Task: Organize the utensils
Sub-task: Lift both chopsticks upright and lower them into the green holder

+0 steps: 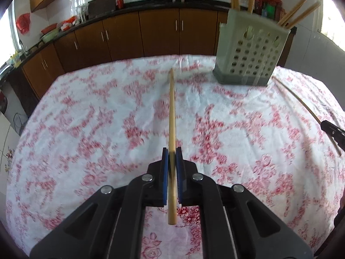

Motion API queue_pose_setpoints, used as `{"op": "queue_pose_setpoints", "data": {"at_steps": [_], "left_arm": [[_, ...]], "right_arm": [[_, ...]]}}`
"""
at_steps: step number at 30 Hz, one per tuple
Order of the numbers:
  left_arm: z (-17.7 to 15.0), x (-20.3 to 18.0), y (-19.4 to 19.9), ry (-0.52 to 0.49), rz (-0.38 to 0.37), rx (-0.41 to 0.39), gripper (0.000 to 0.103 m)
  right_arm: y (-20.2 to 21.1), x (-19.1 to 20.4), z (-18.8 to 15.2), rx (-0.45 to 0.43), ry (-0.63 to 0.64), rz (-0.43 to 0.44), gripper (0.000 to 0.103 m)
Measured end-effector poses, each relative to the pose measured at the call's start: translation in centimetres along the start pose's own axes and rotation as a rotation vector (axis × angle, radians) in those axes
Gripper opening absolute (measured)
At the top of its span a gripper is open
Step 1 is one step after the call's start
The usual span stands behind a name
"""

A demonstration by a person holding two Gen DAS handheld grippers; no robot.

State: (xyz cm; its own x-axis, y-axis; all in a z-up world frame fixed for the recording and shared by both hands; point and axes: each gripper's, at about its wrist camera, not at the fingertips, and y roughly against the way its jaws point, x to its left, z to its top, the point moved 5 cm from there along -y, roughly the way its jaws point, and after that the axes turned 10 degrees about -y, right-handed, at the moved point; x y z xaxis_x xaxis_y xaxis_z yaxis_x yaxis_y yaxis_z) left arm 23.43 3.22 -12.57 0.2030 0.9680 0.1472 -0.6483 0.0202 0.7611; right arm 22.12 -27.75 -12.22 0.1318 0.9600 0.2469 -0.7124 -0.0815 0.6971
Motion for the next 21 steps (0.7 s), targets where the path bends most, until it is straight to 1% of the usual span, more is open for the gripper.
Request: {"op": "queue_pose_setpoints", "data": {"at_steps": [2, 4, 7, 10, 17, 21], "left_arm": [[1.1, 0.1, 1.7, -0.002, -0.003, -0.047, 0.008], [2.9, 0.4, 4.3, 0.001, -0.007, -0.122, 0.008], [5.3, 0.8, 7.3, 0.018, -0.029, -0.212, 0.008], [7.2, 0.8, 9.4, 0.027, -0.053, -0.274, 0.008], [10.3, 0.5, 12.7, -0.006, -0.089, -0.351, 0.008], [12.1, -0.3, 15.1, -0.031, -0.098, -0.416, 0.008]], "right_arm": [[1.6, 0.0, 1.3, -0.053, -0.003, 0.007, 0.007], [3.1, 0.0, 2.5, -0.099, -0.009, 0.017, 0.007], [5.4, 0.2, 4.4, -0.169, -0.007, 0.041, 0.007], [6.8, 0.6, 5.8, -0.216, 0.000, 0.056, 0.007], [9.4, 2.1, 8.3, -0.298, 0.014, 0.119, 0.007], [11.9, 4.1, 10.4, -0.372, 0.018, 0.198, 0.007]]}}
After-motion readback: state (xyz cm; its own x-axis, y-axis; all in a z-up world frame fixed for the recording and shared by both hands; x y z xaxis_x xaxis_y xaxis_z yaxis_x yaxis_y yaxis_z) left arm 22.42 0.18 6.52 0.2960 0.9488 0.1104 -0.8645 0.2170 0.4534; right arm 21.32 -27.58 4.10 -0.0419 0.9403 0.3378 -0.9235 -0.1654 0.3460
